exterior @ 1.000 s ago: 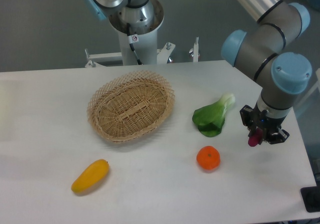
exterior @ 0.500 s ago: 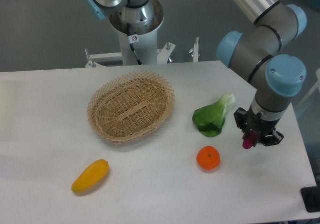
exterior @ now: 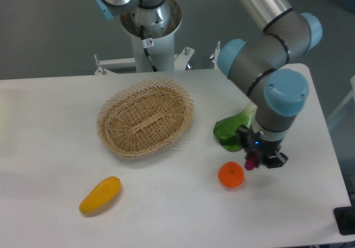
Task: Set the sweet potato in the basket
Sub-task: 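Carry the held sweet potato over the wicker basket, then lower the sweet potato into the basket and open the gripper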
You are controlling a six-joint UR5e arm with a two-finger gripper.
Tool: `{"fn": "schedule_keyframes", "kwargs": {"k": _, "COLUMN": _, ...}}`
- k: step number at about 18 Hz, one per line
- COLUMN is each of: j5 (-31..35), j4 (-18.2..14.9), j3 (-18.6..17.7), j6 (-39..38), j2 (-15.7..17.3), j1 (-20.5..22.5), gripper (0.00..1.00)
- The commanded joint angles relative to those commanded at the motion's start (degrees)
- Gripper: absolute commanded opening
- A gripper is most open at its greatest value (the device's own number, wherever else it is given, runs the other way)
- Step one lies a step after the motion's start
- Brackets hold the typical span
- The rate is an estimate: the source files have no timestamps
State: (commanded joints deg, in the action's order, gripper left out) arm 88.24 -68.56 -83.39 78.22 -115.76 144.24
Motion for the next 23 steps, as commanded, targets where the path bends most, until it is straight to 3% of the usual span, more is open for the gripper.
{"fn": "schedule_keyframes", "kwargs": {"k": 11, "j5": 0.0, "j4": 1.5, "j3": -20.9, "j6": 1.3, "j2": 14.4, "j1": -7.2, "gripper": 0.1}}
{"fn": "schedule_keyframes", "kwargs": {"k": 17, "j5": 0.1, "j4": 1.1, "j3": -25.7, "j6": 0.9, "j2": 17.1, "j1": -9.9, "gripper": 0.1}}
{"fn": "schedule_keyframes", "kwargs": {"k": 20, "j5": 0.1, "j4": 1.4, "j3": -30.3, "j6": 0.8, "j2": 18.7, "j1": -10.6, "gripper": 0.1}}
{"fn": "schedule_keyframes", "kwargs": {"k": 23, "j5": 0.1, "j4": 1.4, "j3": -31.0, "j6": 0.7, "j2": 18.9, "j1": -10.7, "gripper": 0.1}}
